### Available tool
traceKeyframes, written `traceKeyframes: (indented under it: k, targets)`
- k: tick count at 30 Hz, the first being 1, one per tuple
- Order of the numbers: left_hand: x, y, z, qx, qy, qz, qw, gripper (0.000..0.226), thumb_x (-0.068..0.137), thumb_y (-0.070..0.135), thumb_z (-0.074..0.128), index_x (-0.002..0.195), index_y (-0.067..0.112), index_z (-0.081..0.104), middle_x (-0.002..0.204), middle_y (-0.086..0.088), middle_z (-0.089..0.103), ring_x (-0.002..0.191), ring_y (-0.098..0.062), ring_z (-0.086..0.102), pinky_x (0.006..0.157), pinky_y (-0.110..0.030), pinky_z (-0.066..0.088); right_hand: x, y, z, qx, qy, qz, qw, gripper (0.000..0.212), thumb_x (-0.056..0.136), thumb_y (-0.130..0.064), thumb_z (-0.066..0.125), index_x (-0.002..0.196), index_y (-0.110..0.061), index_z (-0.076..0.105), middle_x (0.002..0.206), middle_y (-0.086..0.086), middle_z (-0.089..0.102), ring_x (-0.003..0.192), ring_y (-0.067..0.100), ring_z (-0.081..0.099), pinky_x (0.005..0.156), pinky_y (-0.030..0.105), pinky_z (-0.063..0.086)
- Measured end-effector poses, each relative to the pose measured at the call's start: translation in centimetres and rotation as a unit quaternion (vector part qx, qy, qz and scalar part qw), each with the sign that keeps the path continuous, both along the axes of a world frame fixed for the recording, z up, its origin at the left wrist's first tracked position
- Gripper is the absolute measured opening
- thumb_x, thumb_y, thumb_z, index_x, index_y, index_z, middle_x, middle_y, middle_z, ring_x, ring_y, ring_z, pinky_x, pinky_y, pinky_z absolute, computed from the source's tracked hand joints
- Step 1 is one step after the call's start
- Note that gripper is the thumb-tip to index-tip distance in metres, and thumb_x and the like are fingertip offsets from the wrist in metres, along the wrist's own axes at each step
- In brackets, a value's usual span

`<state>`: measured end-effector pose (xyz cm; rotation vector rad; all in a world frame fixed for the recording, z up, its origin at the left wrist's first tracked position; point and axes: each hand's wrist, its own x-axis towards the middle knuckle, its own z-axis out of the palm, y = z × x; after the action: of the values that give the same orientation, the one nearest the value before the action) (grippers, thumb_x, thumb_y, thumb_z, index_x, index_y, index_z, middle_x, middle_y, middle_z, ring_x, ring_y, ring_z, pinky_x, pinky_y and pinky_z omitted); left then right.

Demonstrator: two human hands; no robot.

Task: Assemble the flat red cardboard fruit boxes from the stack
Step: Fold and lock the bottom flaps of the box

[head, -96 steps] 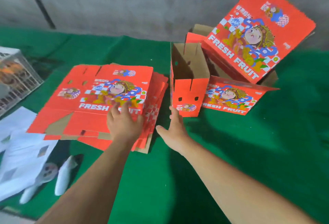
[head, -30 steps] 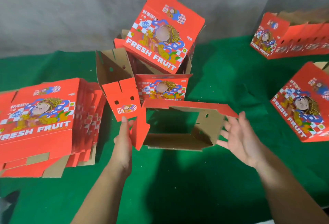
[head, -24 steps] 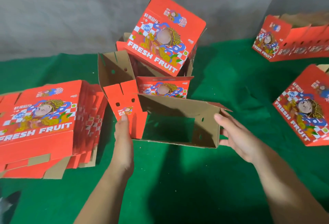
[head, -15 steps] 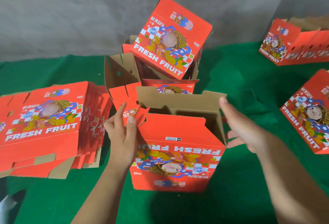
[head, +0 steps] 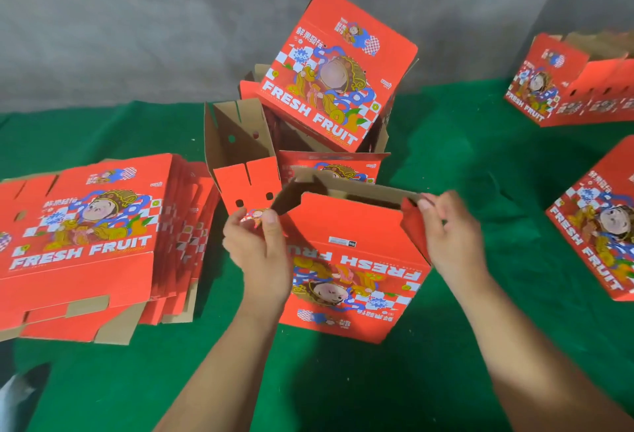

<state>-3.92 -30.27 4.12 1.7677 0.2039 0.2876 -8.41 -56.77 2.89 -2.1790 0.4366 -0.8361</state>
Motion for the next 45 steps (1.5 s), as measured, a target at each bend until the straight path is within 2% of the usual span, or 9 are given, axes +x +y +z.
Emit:
traceKeyframes:
  k: [14, 20, 25, 28, 30, 33, 36, 40, 45]
  targets:
    - [-9.1, -5.8, 1.5, 0.088, -0.050, -0.394, 0.913, 0.082, 0.084, 0.039, 0.082, 0.151, 0.047, 0.035, 0.157, 0.002, 0.010, 0.135, 0.032, 0.006, 0.101, 0.008, 0.018, -5.0, 5.1, 2.8, 0.199, -0.243, -0.121, 0.942, 0.018, 0.092, -0.032, 0.072, 0.097, -0.038, 0.056, 0.093, -0.011, 0.068, 0.086, 0.008, 0.068, 0.081, 0.031, 0.056]
    - [-8.4, -3.1, 2.5, 0.099, -0.048, -0.482, 0.869, 0.117, 0.083, 0.036, 0.084, 0.160, 0.045, -0.003, 0.170, 0.004, -0.009, 0.155, 0.002, -0.018, 0.121, -0.009, 0.006, -7.9, 10.9, 1.9, 0.282, -0.199, 0.155, 0.926, 0.012, 0.094, -0.028, 0.063, 0.098, -0.025, 0.052, 0.096, -0.017, 0.058, 0.086, 0.000, 0.056, 0.078, 0.014, 0.046]
    - [-10.1, -3.0, 2.8, 0.200, -0.054, -0.413, 0.887, 0.111, 0.088, 0.039, 0.065, 0.156, 0.051, -0.022, 0.172, 0.014, 0.010, 0.156, -0.012, 0.026, 0.109, -0.036, 0.048, -8.5, 11.0, 2.2, 0.290, -0.087, 0.292, 0.907, 0.065, 0.091, -0.071, 0.057, 0.120, -0.012, 0.056, 0.118, 0.006, 0.062, 0.106, 0.017, 0.062, 0.091, 0.027, 0.050]
    - [-11.0, -3.1, 2.4, 0.095, -0.045, -0.312, 0.944, 0.084, 0.091, 0.010, 0.053, 0.163, 0.037, 0.021, 0.155, 0.003, 0.051, 0.133, -0.016, 0.058, 0.105, -0.041, 0.052, -7.8, 11.2, 2.4, 0.269, -0.051, 0.307, 0.911, 0.066, 0.094, -0.072, 0.052, 0.124, -0.014, 0.061, 0.111, 0.016, 0.063, 0.103, 0.030, 0.062, 0.092, 0.032, 0.051]
    - [-10.5, -1.7, 2.7, -0.014, -0.008, -0.255, 0.967, 0.056, 0.080, 0.005, 0.049, 0.122, 0.035, 0.071, 0.106, -0.011, 0.076, 0.094, -0.025, 0.071, 0.081, -0.044, 0.060, -6.6, 10.9, 2.0, 0.261, -0.040, 0.278, 0.924, 0.042, 0.096, -0.056, 0.058, 0.122, -0.023, 0.063, 0.112, 0.004, 0.065, 0.099, 0.020, 0.063, 0.091, 0.026, 0.050]
    - [-8.4, 2.9, 2.6, -0.059, -0.013, -0.144, 0.988, 0.016, 0.067, 0.013, 0.050, 0.059, 0.024, 0.058, 0.049, 0.008, 0.048, 0.042, -0.006, 0.044, 0.038, -0.019, 0.035, -3.7, 8.6, 1.0, 0.256, 0.005, 0.197, 0.947, 0.033, 0.098, -0.034, 0.064, 0.130, -0.027, 0.058, 0.125, 0.002, 0.061, 0.089, -0.010, 0.058, 0.082, 0.004, 0.040]
    - [-5.5, 7.0, 2.1, -0.048, -0.036, -0.123, 0.991, 0.019, 0.067, 0.011, 0.054, 0.057, 0.026, 0.061, 0.052, 0.018, 0.051, 0.046, 0.001, 0.042, 0.044, -0.014, 0.037, -0.5, 5.4, 0.3, 0.277, 0.034, 0.121, 0.953, 0.055, 0.104, -0.022, 0.062, 0.153, -0.015, 0.040, 0.143, 0.010, 0.050, 0.101, -0.020, 0.057, 0.086, -0.002, 0.039]
    - [-1.3, 10.0, 0.3, -0.103, -0.007, -0.136, 0.985, 0.019, 0.068, 0.008, 0.056, 0.064, 0.021, 0.069, 0.061, 0.010, 0.064, 0.054, -0.007, 0.058, 0.053, -0.023, 0.050, 2.2, 2.0, 0.8, 0.296, 0.101, 0.008, 0.950, 0.080, 0.100, -0.054, 0.059, 0.165, -0.030, 0.018, 0.169, 0.005, 0.022, 0.151, 0.022, 0.033, 0.126, 0.044, 0.026]
    - [1.6, 10.4, 0.0, -0.145, -0.007, -0.125, 0.981, 0.022, 0.066, 0.009, 0.056, 0.076, 0.023, 0.069, 0.070, 0.006, 0.069, 0.061, -0.011, 0.065, 0.060, -0.025, 0.053, 2.3, 0.6, 0.7, 0.400, 0.090, 0.058, 0.910, 0.028, 0.096, -0.067, 0.052, 0.116, -0.049, 0.060, 0.131, -0.015, 0.068, 0.100, -0.008, 0.065, 0.083, 0.024, 0.044]
